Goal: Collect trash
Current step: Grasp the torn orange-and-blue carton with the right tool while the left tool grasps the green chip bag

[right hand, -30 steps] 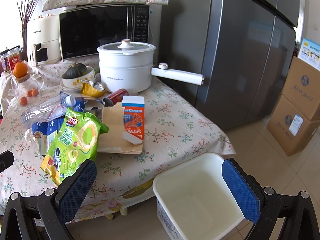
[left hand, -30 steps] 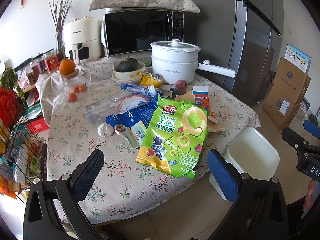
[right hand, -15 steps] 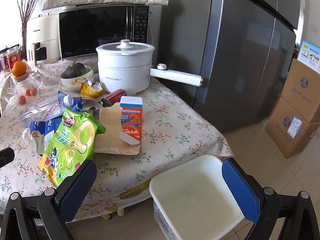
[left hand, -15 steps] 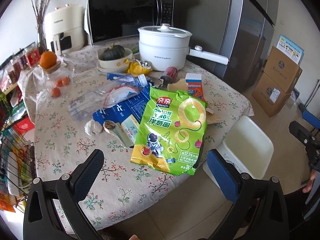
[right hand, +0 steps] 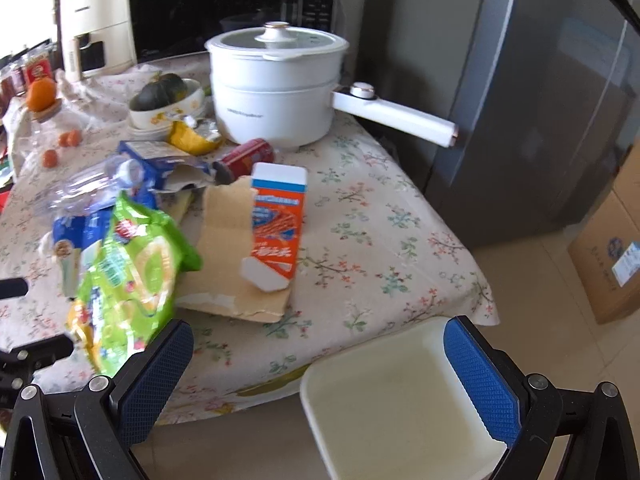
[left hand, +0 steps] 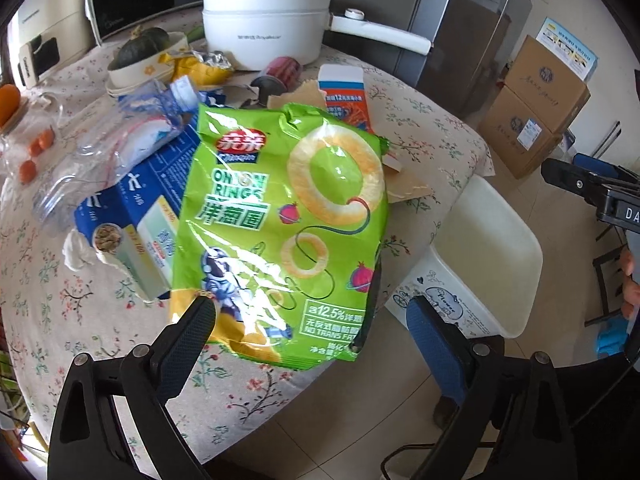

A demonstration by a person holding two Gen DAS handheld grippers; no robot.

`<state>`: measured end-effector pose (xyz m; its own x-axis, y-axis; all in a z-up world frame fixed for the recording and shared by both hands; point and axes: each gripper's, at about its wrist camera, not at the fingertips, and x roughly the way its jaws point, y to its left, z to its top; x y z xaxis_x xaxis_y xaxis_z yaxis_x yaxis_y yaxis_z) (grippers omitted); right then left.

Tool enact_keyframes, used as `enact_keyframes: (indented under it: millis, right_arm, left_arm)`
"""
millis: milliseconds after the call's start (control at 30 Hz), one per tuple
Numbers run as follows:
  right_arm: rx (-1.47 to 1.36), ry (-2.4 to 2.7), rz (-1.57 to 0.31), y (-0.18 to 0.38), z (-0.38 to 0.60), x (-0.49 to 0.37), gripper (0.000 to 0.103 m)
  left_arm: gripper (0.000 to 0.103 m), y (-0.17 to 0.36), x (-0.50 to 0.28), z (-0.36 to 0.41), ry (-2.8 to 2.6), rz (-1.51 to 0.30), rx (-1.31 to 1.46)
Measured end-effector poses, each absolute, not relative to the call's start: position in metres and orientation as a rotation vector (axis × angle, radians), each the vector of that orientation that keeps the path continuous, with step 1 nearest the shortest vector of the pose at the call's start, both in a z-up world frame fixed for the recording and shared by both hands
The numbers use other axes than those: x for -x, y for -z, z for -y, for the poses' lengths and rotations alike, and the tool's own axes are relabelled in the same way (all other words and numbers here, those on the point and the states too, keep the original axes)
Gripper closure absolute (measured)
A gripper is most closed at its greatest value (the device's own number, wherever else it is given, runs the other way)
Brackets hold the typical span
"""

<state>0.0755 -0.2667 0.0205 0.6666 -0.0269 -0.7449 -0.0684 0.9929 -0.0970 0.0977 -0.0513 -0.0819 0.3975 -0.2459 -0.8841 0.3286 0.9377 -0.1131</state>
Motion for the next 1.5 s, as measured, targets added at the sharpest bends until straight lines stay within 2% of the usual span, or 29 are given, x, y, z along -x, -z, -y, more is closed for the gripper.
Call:
enact_keyframes:
  millis: [100,167,267,367,433,533,600,833,1000,1267,1500]
  right_arm:
    - [0.088,0.072,-0.957,0.005,0.297,-0.094,0.0]
    - [0.083,0.091,-0.984,0.011,0.313,-0.097,0.0]
    - [0.099,0.152,-0.961,0.006,0.328,-0.096,0.0]
    - [0.093,0.163,-0.949,0.003,0.332,-0.094,0.0]
    - [0.094,0.15,-0.955,0.004,0.329,-0.093,0.0]
    - [0.119,0.127,-0.956,0.007,0.322,-0.09,0.0]
    - [0.131,0.112,-0.955,0.009,0.317,-0.09,0.0]
    - [0.112,0.037,-1.005,0.019,0.296,-0.1,0.0]
    - [-0.015,-0.035,-1.091,0.035,0.279,-0.118,0.002]
    - [-0.287,-0.042,-1.2,0.068,0.266,-0.152,0.03]
    - [-0.49,-0.057,-1.262,0.099,0.268,-0.171,0.045]
  left_arm:
    - [0.006,0.097,-0.105,0.074,0.319,-1.09,-0.164]
    - [0.011,0.108,-0.11,0.083,0.28,-1.088,-0.192]
    - [0.027,0.12,-0.119,0.085,0.218,-1.111,-0.196]
    - [0.053,0.118,-0.125,0.077,0.206,-1.1,-0.128]
    - [0.08,0.114,-0.127,0.071,0.213,-1.095,-0.087]
    - [0.1,0.109,-0.131,0.06,0.231,-1.11,-0.03]
    - [0.103,0.105,-0.131,0.051,0.245,-1.12,0.013]
    - [0.103,0.065,-0.115,0.014,0.345,-1.066,0.164]
    - [0.103,0.033,-0.106,-0.008,0.374,-0.987,0.236]
    - [0.103,0.01,-0.102,-0.028,0.394,-0.927,0.276]
    - [0.103,0.005,-0.095,-0.04,0.395,-0.912,0.284]
